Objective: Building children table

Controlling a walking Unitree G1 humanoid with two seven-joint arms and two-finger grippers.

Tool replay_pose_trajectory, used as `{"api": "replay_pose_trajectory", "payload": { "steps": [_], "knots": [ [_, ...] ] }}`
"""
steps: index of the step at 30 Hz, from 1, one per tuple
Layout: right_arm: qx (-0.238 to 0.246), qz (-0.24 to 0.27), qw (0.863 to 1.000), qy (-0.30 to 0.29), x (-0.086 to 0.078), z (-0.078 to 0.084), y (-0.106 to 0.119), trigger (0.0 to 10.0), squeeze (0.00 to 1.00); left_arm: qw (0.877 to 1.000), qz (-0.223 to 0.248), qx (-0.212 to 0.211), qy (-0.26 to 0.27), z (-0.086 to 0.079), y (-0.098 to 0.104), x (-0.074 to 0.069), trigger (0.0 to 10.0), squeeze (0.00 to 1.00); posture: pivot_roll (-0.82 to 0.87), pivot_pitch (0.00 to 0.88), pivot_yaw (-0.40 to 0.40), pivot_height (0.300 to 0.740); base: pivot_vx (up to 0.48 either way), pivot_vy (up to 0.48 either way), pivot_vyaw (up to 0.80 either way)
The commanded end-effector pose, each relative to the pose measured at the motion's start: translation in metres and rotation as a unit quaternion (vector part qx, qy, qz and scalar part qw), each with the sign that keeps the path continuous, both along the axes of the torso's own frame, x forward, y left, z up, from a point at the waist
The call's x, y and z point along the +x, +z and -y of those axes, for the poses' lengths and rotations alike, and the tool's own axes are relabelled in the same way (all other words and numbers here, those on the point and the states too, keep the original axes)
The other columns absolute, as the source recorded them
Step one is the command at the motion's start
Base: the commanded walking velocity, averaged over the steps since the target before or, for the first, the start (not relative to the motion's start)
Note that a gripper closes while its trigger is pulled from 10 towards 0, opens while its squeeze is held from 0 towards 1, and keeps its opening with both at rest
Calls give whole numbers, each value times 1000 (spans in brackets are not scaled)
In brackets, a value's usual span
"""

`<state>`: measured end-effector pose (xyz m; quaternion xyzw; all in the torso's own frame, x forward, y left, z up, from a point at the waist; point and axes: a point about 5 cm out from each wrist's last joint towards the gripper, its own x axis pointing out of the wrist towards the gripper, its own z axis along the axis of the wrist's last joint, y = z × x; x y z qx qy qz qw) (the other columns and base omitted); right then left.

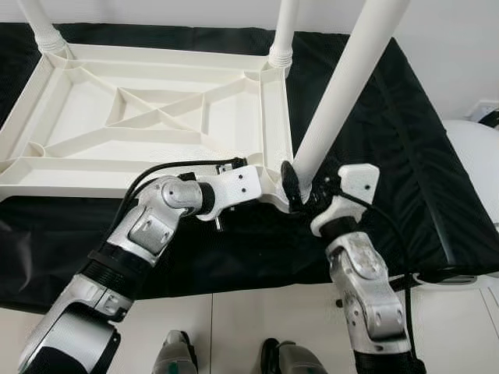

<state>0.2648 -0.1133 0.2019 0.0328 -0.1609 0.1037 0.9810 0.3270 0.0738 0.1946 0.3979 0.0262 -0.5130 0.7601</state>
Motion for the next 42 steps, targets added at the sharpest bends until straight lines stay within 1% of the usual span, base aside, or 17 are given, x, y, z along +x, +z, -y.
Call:
{"api": "replay_pose_trajectory", "payload": {
  "steps": [1, 2, 3, 5, 6, 17, 26, 27, 28, 29, 32, 34, 38, 39, 40, 41, 42],
  "knots": [
    [-1, 2, 1000, 1, -6, 4, -3, 10000, 0, 1000, 5, 13, -11, 4, -6, -2, 10000, 0, 58, 223, -31, 740, 0, 0, 0],
    [-1, 2, 1000, 1, -6, 4, -3, 10000, 0, 1000, 5, 13, -11, 4, -6, -2, 10000, 0, 58, 223, -31, 740, 0, 0, 0],
    [-12, -1, 1000, 3, -10, 6, -7, 10000, 0, 1000, 6, 10, -8, 4, -4, -1, 10000, 94, 54, 223, -27, 740, 0, 0, 0],
    [-20, -3, 1000, 6, -13, 7, -11, 10000, 0, 1000, 7, 8, -6, 3, -3, 0, 10000, 94, 54, 223, -27, 740, 0, 0, 0],
    [-27, -7, 1000, 6, -16, 9, -14, 10000, 0, 1000, 6, 2, -4, 3, -1, 1, 10000, 1000, 53, 220, -26, 740, 0, 0, 0],
    [-47, -20, 999, 1, -23, 16, -24, 10000, 0, 1000, 6, -7, 0, 1, 3, 3, 10000, 1000, 53, 209, -26, 740, 0, 0, 0],
    [-65, -45, 997, 13, -31, 24, -44, 10000, 0, 1000, 28, -12, -2, -5, 18, 2, 10000, 1000, 49, 197, -17, 740, 0, 0, 0],
    [-67, -46, 997, 14, -31, 25, -46, 10000, 0, 999, 28, -15, -5, -6, 20, 1, 10000, 957, 49, 197, -17, 740, 0, 0, 0],
    [-67, -46, 997, 14, -31, 25, -46, 10000, 0, 999, 28, -15, -5, -6, 20, 1, 10000, 957, 49, 197, -17, 740, 0, 0, 0],
    [-67, -47, 997, 14, -32, 26, -47, 10000, 0, 999, 27, -19, -7, -7, 22, -1, 10000, 16, 49, 196, -14, 740, 0, 0, 0],
    [-67, -49, 996, 16, -34, 28, -49, 10000, 0, 999, 28, -27, -10, -8, 26, -4, 10000, 0, 46, 199, -8, 740, 0, 0, 0],
    [-61, -49, 996, 35, -39, 31, -50, 10000, 0, 998, 27, -47, -18, -10, 34, -12, 10000, 0, 40, 205, 1, 740, 0, 0, 0],
    [-66, -44, 995, 57, -42, 31, -48, 10000, 0, 997, 28, -64, -18, -10, 38, -16, 10000, 0, 32, 208, 8, 740, 0, 0, 0],
    [-75, -40, 994, 71, -43, 29, -47, 10000, 0, 996, 33, -77, -13, -10, 40, -18, 10000, 0, 24, 210, 13, 740, 0, 0, 0],
    [-72, -37, 993, 80, -44, 28, -45, 10000, 0, 995, 28, -95, -5, -9, 40, -20, 10000, 0, 22, 209, 15, 740, 0, 0, 0],
    [-72, -37, 993, 80, -44, 28, -45, 10000, 0, 995, 28, -95, -5, -9, 40, -20, 10000, 0, 22, 209, 15, 740, 0, 0, 0],
    [-77, -31, 992, 93, -45, 26, -42, 10000, 0, 994, 28, -109, 5, -9, 39, -24, 10000, 0, 22, 211, 15, 740, 0, 0, 0]
  ]
}}
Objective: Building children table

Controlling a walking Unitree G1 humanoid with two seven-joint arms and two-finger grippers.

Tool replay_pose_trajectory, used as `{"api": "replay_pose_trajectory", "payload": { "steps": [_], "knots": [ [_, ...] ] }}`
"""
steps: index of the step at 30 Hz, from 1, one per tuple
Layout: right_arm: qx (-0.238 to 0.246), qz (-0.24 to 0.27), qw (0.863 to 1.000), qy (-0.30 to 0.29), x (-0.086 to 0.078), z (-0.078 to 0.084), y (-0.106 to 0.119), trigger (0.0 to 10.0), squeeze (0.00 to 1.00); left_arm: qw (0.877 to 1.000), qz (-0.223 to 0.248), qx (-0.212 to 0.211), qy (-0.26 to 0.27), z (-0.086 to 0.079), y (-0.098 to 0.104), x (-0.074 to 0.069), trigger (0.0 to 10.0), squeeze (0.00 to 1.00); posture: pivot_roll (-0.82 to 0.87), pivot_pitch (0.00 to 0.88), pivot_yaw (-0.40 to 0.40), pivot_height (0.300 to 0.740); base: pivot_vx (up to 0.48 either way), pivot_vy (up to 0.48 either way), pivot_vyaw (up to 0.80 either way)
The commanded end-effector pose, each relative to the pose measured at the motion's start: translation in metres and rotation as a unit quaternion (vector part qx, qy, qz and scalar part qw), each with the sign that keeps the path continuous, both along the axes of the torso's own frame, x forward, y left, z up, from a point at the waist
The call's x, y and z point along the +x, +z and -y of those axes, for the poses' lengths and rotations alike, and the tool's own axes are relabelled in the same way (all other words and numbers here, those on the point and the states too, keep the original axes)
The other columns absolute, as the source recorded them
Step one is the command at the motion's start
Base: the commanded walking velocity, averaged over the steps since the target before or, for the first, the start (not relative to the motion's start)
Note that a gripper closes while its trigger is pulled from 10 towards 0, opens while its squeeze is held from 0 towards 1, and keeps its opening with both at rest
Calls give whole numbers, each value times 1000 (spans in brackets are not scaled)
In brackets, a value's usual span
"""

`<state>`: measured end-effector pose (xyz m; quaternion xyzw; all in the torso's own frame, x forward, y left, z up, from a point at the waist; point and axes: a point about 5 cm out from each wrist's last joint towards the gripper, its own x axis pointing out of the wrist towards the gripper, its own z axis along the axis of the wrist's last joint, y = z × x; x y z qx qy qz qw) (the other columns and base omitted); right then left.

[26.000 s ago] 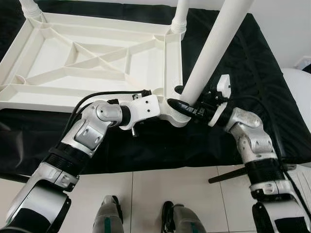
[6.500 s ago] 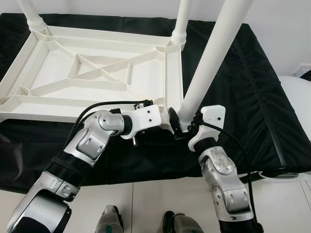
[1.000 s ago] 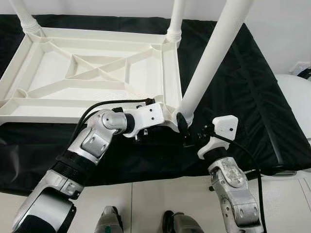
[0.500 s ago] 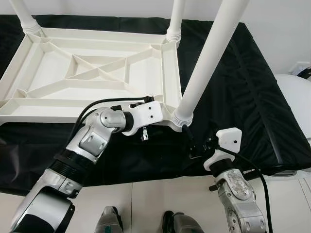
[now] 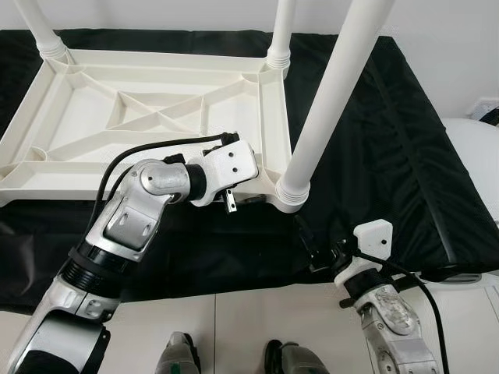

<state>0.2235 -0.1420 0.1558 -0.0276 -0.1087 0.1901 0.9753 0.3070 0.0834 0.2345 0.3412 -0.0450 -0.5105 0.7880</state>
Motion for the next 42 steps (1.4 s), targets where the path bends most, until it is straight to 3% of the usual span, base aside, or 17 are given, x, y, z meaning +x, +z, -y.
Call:
{"api": "replay_pose_trajectory", "payload": {
  "steps": [1, 7, 10, 13, 17, 19, 21, 23, 24, 26, 29, 30, 33, 40, 42],
  "knots": [
    [1, 13, 1000, 24, -4, -3, 6, 10000, 0, 999, -1, -28, 21, 1, -2, -6, 10000, 0, 21, 211, 18, 740, 0, 0, 0],
    [7, 10, 998, 65, -7, -7, 7, 10000, 0, 995, -20, -69, 67, -4, -5, -10, 10000, 0, 28, 214, 18, 740, 0, 0, 0],
    [9, 3, 995, 99, -10, -9, 8, 10000, 0, 982, -25, -122, 145, -16, -4, -8, 10000, 0, 34, 214, 15, 740, 0, 0, 0],
    [7, 2, 994, 106, -10, -8, 7, 10000, 0, 978, -27, -131, 162, -18, -5, -8, 10000, 0, 34, 214, 15, 740, 0, 0, 0],
    [-6, -5, 989, 145, -9, -8, 4, 10000, 0, 952, -7, -169, 255, -39, -9, -7, 10000, 0, 44, 208, 8, 740, 0, 0, 0],
    [-6, -5, 989, 145, -9, -8, 4, 10000, 0, 952, -7, -169, 255, -39, -9, -7, 10000, 0, 44, 208, 8, 740, 0, 0, 0],
    [-8, -8, 986, 166, -7, -10, 3, 10000, 0, 934, 10, -184, 305, -53, -8, -2, 10000, 0, 46, 204, -3, 740, 0, 0, 0],
    [-8, -8, 986, 166, -7, -10, 3, 10000, 0, 934, 10, -184, 305, -53, -8, -2, 10000, 0, 46, 204, -3, 740, 0, 0, 0],
    [-10, -9, 984, 177, -5, -11, 2, 10000, 0, 924, 17, -193, 328, -61, -7, 0, 10000, 0, 46, 204, -6, 740, 0, 0, 0],
    [-10, -9, 984, 177, -5, -11, 2, 10000, 0, 924, 17, -193, 328, -61, -7, 0, 10000, 0, 46, 204, -6, 740, 0, 0, 0],
    [-15, -5, 979, 202, 5, -11, 3, 10000, 0, 887, 46, -228, 399, -80, -5, 9, 10000, 0, 54, 189, -42, 740, 0, 0, 0],
    [-15, -5, 979, 202, 5, -11, 3, 10000, 0, 887, 46, -228, 399, -80, -5, 9, 10000, 0, 54, 189, -42, 740, 0, 0, 0],
    [-14, -3, 975, 224, 14, -14, 4, 10000, 0, 863, 57, -235, 444, -88, -12, 13, 10000, 0, 53, 181, -56, 740, 0, 0, 0],
    [-14, -1, 968, 250, 24, -15, 6, 10000, 0, 846, 53, -246, 470, -91, -18, 12, 10000, 0, 64, 174, -66, 740, 0, 0, 0],
    [-20, 4, 966, 256, 33, -12, 9, 10000, 0, 831, 55, -273, 481, -92, -17, 7, 10000, 0, 68, 168, -64, 740, 0, 0, 0]
  ]
}}
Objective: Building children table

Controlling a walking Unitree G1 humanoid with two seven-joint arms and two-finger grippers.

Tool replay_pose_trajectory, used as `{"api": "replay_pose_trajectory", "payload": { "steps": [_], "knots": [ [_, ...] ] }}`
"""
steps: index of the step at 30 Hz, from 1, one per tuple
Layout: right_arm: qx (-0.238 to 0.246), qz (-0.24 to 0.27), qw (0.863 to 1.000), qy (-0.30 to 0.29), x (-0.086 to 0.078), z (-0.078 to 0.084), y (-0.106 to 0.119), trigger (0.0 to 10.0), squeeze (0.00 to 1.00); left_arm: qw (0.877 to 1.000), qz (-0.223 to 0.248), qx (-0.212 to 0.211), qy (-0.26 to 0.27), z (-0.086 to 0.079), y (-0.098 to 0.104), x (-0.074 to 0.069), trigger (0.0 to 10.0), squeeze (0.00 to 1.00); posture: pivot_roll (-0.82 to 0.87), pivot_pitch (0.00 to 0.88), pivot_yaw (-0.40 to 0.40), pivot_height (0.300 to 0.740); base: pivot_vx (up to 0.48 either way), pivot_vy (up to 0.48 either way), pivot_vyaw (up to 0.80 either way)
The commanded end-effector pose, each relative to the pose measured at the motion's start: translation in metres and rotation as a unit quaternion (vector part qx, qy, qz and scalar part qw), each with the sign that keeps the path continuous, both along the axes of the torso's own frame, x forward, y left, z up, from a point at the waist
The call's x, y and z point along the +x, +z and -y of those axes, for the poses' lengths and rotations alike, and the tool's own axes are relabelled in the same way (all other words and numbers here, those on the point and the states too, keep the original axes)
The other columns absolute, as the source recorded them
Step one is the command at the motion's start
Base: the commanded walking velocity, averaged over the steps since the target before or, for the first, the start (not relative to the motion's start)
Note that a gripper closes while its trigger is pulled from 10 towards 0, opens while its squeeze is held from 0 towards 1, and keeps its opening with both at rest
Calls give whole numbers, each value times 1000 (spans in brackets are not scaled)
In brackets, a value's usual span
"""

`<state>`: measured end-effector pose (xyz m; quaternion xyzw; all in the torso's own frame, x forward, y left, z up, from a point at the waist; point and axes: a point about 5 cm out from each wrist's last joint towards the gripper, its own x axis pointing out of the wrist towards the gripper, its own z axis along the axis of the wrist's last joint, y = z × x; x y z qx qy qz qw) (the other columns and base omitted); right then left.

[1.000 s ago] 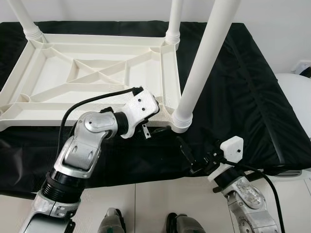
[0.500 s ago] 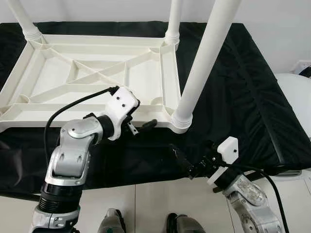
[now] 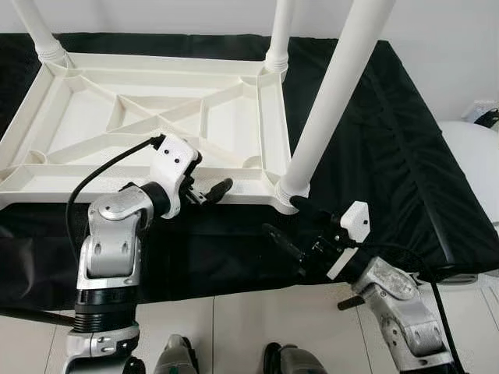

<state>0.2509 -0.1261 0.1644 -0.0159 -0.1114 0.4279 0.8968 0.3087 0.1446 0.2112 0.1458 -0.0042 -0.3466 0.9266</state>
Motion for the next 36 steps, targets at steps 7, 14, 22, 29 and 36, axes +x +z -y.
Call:
{"api": "replay_pose_trajectory", "payload": {
  "steps": [7, 14, 22, 29, 36],
  "knots": [
    [-8, 11, 1000, 16, 21, 11, 5, 10000, 0, 927, 111, -76, 349, -31, 4, -7, 10000, 0, 77, 167, -62, 740, 0, 0, 0],
    [0, 16, 1000, -2, 49, 21, 10, 10000, 0, 930, 140, -101, 323, -24, 5, -25, 10000, 0, 94, 168, -63, 740, 0, 0, 0],
    [-12, 25, 999, -36, 83, 37, 18, 10000, 0, 935, 138, -123, 302, -18, 5, -34, 10000, 0, 111, 174, -71, 740, 0, 0, 0],
    [-18, 32, 997, -70, 101, 47, 24, 10000, 0, 931, 149, -130, 307, -11, 4, -36, 10000, 0, 121, 176, -72, 740, 0, 0, 0],
    [-29, 38, 992, -113, 111, 65, 25, 10000, 0, 938, 145, -126, 288, -8, 3, -37, 10000, 0, 114, 180, -61, 740, 0, 0, 0]
  ]
}}
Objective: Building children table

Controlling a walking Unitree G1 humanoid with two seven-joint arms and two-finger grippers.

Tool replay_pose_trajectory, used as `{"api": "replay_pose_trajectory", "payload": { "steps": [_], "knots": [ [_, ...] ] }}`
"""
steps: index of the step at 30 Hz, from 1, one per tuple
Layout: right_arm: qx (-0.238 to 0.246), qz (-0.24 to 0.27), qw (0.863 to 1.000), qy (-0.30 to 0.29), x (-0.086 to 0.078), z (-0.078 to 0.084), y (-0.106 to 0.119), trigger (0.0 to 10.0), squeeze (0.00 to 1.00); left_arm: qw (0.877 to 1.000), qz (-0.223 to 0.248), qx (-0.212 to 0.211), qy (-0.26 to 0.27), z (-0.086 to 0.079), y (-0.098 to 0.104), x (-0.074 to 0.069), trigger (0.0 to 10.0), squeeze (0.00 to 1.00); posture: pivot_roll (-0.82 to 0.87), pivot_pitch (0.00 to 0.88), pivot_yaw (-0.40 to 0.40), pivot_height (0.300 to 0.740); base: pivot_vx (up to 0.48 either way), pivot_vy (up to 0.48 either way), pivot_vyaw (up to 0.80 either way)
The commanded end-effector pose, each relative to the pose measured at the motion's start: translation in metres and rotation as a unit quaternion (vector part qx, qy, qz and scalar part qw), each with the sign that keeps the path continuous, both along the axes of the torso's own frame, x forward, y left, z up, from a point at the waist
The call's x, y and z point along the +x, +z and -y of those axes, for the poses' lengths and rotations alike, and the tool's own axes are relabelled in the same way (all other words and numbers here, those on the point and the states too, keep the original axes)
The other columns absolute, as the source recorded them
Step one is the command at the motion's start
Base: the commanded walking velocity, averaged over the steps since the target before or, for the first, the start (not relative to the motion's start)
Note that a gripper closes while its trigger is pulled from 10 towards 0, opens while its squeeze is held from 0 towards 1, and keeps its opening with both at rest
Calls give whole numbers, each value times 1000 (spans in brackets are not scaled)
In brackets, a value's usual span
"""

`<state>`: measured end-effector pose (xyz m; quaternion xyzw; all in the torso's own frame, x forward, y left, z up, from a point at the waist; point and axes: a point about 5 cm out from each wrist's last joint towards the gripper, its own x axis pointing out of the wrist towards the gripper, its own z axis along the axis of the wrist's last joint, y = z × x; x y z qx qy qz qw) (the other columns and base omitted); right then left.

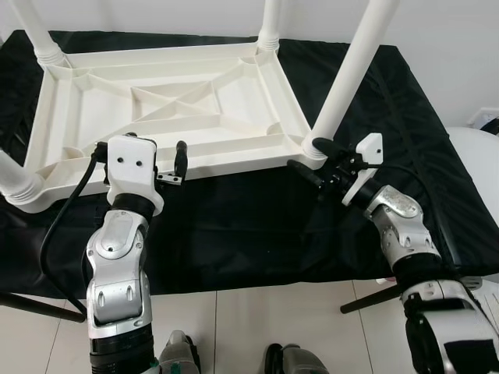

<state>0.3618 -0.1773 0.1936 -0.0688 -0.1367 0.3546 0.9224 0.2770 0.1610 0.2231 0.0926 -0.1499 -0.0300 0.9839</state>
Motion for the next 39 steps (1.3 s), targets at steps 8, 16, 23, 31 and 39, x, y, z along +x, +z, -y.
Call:
{"api": "replay_pose_trajectory", "payload": {
  "steps": [8, 16, 23, 31, 39],
  "knots": [
    [29, 33, 992, -117, 6, 27, 3, 10000, 0, 999, -13, -21, -35, 18, -9, -1, 10000, 0, 103, 185, -52, 740, 0, 0, 0],
    [121, 54, 986, -99, -13, -10, -5, 10000, 0, 999, -12, -17, -42, 20, -9, 3, 10000, 0, 104, 186, -55, 740, 0, 0, 0],
    [161, 61, 977, -123, -28, -33, -9, 10000, 0, 999, -12, -18, -46, 19, -10, 8, 10000, 0, 94, 175, -53, 740, 0, 0, 0],
    [151, 36, 969, -190, -32, -33, -14, 10000, 0, 999, -12, -20, -44, 13, -9, 14, 10000, 0, 89, 167, -46, 740, 0, 0, 0],
    [162, 11, 958, -236, -43, -40, -14, 10000, 0, 999, -13, -11, -34, 2, -12, 21, 10000, 0, 83, 146, -39, 740, 0, 0, 0]
  ]
}}
